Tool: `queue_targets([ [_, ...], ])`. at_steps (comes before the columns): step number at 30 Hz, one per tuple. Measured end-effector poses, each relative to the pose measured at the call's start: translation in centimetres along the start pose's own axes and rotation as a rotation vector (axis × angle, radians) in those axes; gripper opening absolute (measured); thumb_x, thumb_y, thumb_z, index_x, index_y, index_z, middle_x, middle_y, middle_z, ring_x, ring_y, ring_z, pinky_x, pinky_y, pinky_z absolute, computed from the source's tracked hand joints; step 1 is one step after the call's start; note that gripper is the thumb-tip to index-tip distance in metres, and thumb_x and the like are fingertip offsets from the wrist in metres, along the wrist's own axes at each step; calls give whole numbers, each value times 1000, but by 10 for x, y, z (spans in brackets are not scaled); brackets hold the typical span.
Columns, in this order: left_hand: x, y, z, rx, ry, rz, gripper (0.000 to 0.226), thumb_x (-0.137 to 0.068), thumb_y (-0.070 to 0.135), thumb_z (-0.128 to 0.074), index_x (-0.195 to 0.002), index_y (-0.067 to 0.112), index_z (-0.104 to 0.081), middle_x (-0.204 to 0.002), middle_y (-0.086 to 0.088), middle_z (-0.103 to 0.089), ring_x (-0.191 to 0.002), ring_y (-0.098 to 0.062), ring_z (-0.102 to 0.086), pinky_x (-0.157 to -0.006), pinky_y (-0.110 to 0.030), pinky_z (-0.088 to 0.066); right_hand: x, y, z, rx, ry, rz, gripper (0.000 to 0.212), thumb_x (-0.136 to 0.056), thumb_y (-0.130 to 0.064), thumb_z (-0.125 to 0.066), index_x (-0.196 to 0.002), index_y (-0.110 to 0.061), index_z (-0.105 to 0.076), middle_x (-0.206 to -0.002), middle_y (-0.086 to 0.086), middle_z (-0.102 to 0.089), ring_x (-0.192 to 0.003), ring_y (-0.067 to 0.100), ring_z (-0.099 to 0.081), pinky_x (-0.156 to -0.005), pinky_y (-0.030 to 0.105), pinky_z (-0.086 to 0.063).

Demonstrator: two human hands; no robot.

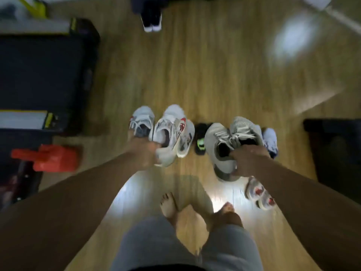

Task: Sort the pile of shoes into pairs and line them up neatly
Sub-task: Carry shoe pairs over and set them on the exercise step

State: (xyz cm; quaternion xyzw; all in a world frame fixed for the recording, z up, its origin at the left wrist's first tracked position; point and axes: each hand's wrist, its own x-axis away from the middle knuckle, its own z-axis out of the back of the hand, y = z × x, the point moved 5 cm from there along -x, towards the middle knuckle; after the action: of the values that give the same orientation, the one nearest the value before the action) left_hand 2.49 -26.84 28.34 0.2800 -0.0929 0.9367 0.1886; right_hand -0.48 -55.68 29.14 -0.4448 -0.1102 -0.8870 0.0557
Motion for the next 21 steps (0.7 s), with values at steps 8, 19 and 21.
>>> queue_targets([
  [8, 59, -152, 132, 48, 235, 107, 40, -85, 60, -55, -114, 33, -57, -111, 5, -68, -109, -21, -58, -94, -38, -28, 44, -67, 200, -6, 262, 23, 71, -67, -70, -68, -127, -34, -56, -120, -6, -62, -113, 21, -59, -90, 33, -50],
  [19, -19, -295, 172, 59, 178, 139, 54, -83, 71, -49, -125, 38, -52, -108, 3, -70, -106, -22, -59, -99, -43, -31, -71, -132, 343, -175, 249, 46, 92, -56, -77, -67, -135, -34, -49, -134, -7, -56, -119, 20, -55, -95, 36, -46],
  [21, -48, -320, 182, 122, 177, 127, 57, -82, 71, -51, -128, 37, -52, -108, 4, -70, -108, -22, -59, -101, -43, -29, -105, -133, 364, -220, 197, 41, 106, -47, -80, -66, -140, -34, -45, -138, -7, -54, -121, 20, -53, -97, 37, -46],
])
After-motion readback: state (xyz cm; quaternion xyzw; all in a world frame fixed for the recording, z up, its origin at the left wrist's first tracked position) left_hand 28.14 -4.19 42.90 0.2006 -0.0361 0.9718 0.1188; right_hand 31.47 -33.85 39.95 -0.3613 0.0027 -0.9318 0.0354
